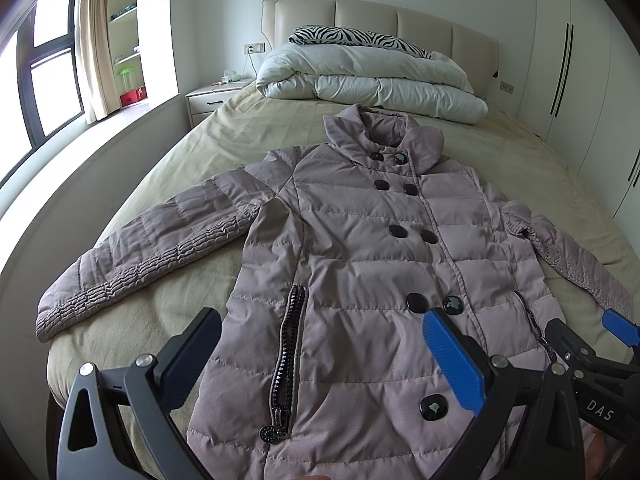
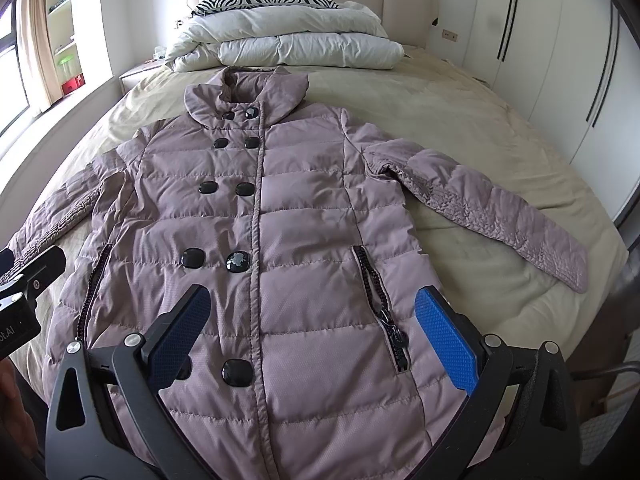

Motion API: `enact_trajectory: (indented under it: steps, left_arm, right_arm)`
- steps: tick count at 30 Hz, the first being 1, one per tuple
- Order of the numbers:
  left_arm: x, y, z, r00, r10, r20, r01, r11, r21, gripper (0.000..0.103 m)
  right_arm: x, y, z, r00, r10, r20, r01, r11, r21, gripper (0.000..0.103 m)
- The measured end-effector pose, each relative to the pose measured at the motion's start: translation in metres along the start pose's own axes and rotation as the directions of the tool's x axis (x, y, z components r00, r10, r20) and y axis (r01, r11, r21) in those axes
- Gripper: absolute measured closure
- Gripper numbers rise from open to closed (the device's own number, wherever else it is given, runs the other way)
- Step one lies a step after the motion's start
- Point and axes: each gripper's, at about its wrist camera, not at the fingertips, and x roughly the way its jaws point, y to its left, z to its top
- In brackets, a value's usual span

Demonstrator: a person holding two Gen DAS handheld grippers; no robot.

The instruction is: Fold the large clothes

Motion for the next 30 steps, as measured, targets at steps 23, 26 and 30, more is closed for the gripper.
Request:
enact_trajectory:
  steps: [23,26,30]
  left_arm:
    - [0.054,-0.004,-0.017,0.854,-0.5,-0.141,0.443,0.843,-0.305,0.0]
    - [0.053,-0.009,-0.013,0.877,-0.476,-0.074,0.439,0.853,-0.283,0.0]
    - [0.061,-0.023,-0.006,0.876,-0.455,-0.162,0.416,0.88,-0.228,0.0]
  right_arm:
    - [0.039,-0.212,-0.041,0.938,0.291,0.186,-0.341,0.692,0.636,0.0]
    - [0.056,-0.285,-0.075,0.925,0.269,0.27,-0.375,0.512,0.773,0.0]
    - [0.072,-0.351,-0.13,0.897,0.22,0.384,-0.433,0.266,0.861,0.003]
